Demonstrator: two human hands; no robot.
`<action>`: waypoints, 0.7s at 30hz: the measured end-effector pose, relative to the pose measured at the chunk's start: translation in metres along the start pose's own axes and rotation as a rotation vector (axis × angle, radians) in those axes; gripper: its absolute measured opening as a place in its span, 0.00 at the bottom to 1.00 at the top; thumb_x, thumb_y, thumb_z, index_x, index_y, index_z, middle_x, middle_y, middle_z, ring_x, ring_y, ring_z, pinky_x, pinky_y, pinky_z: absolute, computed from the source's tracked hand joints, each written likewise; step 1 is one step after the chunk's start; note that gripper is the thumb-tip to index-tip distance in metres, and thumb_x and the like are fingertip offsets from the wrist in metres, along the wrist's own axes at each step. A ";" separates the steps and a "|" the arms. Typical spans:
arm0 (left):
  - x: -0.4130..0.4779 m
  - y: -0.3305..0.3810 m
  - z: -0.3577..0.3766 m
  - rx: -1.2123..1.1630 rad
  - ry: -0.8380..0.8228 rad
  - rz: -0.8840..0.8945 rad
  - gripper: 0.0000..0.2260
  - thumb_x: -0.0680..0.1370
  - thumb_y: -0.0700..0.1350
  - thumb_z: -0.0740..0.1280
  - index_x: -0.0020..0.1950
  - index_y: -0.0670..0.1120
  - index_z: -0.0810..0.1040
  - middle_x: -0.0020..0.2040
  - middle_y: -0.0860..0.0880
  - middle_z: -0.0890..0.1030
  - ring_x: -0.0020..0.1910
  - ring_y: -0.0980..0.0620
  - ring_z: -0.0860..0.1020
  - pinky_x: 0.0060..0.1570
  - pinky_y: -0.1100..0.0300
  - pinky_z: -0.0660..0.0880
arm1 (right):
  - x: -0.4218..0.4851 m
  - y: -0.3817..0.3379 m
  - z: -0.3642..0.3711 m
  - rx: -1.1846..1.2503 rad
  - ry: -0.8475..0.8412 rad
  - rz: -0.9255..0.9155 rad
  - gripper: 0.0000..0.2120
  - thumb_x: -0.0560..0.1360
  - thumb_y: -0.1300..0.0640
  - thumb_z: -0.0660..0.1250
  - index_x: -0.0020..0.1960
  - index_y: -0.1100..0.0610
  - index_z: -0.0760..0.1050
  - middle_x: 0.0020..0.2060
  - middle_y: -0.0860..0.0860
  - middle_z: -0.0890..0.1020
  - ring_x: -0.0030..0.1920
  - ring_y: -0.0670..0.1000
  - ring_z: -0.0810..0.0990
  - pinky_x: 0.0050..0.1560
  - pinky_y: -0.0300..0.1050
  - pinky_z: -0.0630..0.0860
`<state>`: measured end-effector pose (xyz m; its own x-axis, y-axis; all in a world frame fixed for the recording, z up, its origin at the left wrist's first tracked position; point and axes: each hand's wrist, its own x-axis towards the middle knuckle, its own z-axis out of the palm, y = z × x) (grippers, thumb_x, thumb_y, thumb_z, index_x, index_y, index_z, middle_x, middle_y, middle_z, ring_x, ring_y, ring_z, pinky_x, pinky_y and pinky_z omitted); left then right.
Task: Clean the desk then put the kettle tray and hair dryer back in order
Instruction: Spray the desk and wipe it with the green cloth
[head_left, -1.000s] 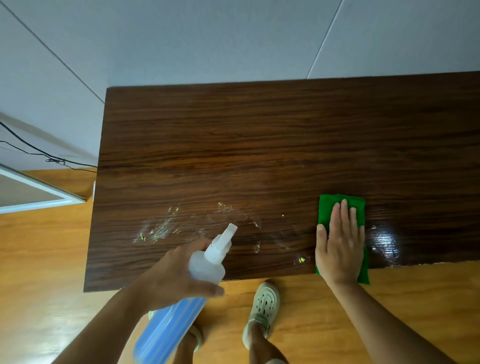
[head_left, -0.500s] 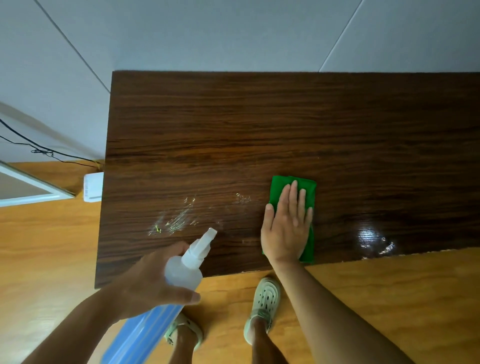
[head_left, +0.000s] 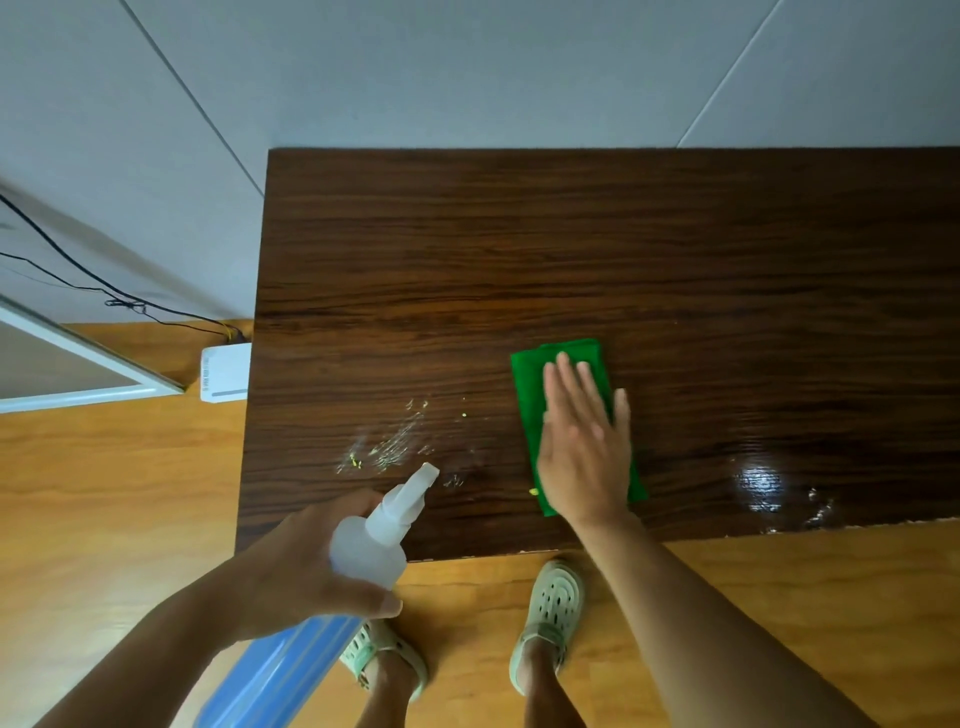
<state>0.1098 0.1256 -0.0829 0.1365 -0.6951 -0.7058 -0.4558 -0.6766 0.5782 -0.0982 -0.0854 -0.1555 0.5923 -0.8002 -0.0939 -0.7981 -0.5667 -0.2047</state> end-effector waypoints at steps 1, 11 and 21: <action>0.001 -0.004 0.001 -0.020 -0.009 0.034 0.32 0.65 0.58 0.81 0.66 0.61 0.73 0.55 0.60 0.81 0.53 0.58 0.81 0.54 0.52 0.81 | 0.002 0.015 -0.003 -0.022 0.010 0.063 0.28 0.82 0.52 0.51 0.82 0.52 0.55 0.81 0.49 0.56 0.81 0.51 0.53 0.79 0.63 0.52; 0.008 -0.013 -0.006 -0.102 0.019 0.100 0.30 0.64 0.57 0.81 0.63 0.61 0.74 0.54 0.60 0.81 0.52 0.58 0.80 0.54 0.54 0.81 | -0.002 0.073 -0.008 -0.055 0.058 0.228 0.27 0.84 0.50 0.45 0.81 0.56 0.54 0.81 0.54 0.58 0.81 0.56 0.55 0.78 0.65 0.56; -0.010 -0.027 -0.021 -0.174 0.003 0.059 0.26 0.66 0.50 0.81 0.61 0.56 0.77 0.49 0.56 0.83 0.51 0.53 0.81 0.54 0.57 0.79 | -0.009 -0.011 0.014 0.069 0.117 0.254 0.27 0.83 0.52 0.46 0.81 0.59 0.57 0.80 0.56 0.59 0.81 0.59 0.53 0.78 0.65 0.56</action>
<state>0.1392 0.1455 -0.0833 0.1169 -0.7357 -0.6671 -0.3044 -0.6659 0.6811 -0.0936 -0.0693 -0.1662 0.3542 -0.9344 -0.0389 -0.9076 -0.3334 -0.2550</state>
